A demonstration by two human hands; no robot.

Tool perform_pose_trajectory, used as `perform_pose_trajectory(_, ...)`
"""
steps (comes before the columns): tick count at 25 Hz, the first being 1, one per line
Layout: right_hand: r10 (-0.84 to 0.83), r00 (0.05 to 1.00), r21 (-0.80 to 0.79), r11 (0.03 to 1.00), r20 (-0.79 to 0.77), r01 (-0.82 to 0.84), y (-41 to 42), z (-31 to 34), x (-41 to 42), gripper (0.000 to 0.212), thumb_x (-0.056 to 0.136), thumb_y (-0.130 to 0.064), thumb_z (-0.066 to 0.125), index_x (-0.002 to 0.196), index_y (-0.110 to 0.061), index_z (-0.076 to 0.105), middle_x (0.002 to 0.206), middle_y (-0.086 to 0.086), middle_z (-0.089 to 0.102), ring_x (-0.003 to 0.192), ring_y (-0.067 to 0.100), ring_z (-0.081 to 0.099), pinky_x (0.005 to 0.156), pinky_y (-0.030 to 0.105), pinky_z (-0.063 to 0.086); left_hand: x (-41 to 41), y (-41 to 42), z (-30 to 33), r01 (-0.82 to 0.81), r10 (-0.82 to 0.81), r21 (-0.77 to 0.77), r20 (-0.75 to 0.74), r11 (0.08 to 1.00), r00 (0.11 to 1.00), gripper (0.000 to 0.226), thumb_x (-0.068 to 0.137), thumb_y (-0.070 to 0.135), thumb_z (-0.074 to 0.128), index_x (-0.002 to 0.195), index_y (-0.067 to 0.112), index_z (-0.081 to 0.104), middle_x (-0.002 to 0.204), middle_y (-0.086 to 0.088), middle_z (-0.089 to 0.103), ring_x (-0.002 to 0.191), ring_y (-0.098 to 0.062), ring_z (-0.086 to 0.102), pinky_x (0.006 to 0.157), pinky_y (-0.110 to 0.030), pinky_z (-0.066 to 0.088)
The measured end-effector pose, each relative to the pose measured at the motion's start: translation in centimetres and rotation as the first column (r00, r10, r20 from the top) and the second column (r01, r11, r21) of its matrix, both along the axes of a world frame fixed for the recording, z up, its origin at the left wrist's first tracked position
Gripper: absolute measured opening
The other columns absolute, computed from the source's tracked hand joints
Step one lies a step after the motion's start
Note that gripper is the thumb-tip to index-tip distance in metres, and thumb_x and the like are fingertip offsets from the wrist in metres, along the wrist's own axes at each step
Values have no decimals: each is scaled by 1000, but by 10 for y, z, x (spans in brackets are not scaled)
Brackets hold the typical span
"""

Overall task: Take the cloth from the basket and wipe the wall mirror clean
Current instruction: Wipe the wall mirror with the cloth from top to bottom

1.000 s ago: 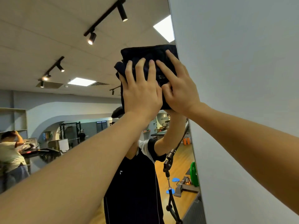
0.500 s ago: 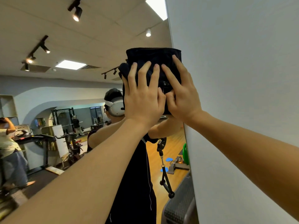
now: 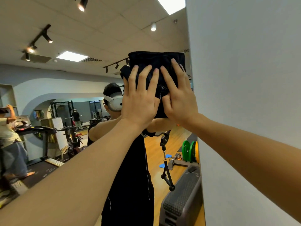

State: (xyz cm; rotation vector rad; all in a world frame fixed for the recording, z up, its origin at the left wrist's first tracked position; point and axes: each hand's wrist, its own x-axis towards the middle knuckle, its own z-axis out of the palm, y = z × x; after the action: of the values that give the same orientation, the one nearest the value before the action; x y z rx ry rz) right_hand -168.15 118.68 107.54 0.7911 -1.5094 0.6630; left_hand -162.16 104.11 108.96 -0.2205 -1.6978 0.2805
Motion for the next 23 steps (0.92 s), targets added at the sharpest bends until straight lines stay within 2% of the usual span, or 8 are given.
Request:
perform_pose_trajectory(3,29,1000,-14,999,-12,-29,-36,0,18,71,89,-17,50,159,-12,39,170,15,22,158,39,17,122,37,28,18,-36,1,-2,2,6,-14,1000,1000,65,95,28,39,157,12,40,159,-16,39,150,-41,27,116,-59,40)
perform_pose_trajectory(5,41,999,-18,999,-15,-41,-58,0,28,71,89,-19,48,159,-13,39,170,16,22,158,40,16,127,48,28,29,-58,0,2,-2,-1,-19,1000,1000,64,94,27,41,156,12,41,158,-16,40,150,-40,27,115,-58,41)
perform_pose_trajectory(8,45,998,-17,999,-37,-45,-95,-1,46,71,89,-21,46,159,-12,40,170,17,23,158,43,17,120,60,35,51,-96,-2,-8,7,-8,-30,1000,1000,64,93,26,43,156,12,43,158,-15,42,149,-39,28,113,-55,44)
perform_pose_trajectory(17,48,997,46,998,-63,-45,-224,3,115,72,88,-25,44,158,-12,41,169,19,24,157,44,17,121,63,30,129,-227,-6,-68,69,9,-26,998,997,67,93,22,43,159,12,38,160,-15,38,151,-39,27,120,-54,36)
perform_pose_trajectory(23,22,999,89,996,-45,-18,-328,4,172,73,91,-31,43,161,-15,35,172,17,19,159,43,11,126,61,21,188,-335,-5,-140,140,-6,-21,990,990,68,92,22,41,159,13,36,160,-15,37,150,-39,29,115,-55,43)
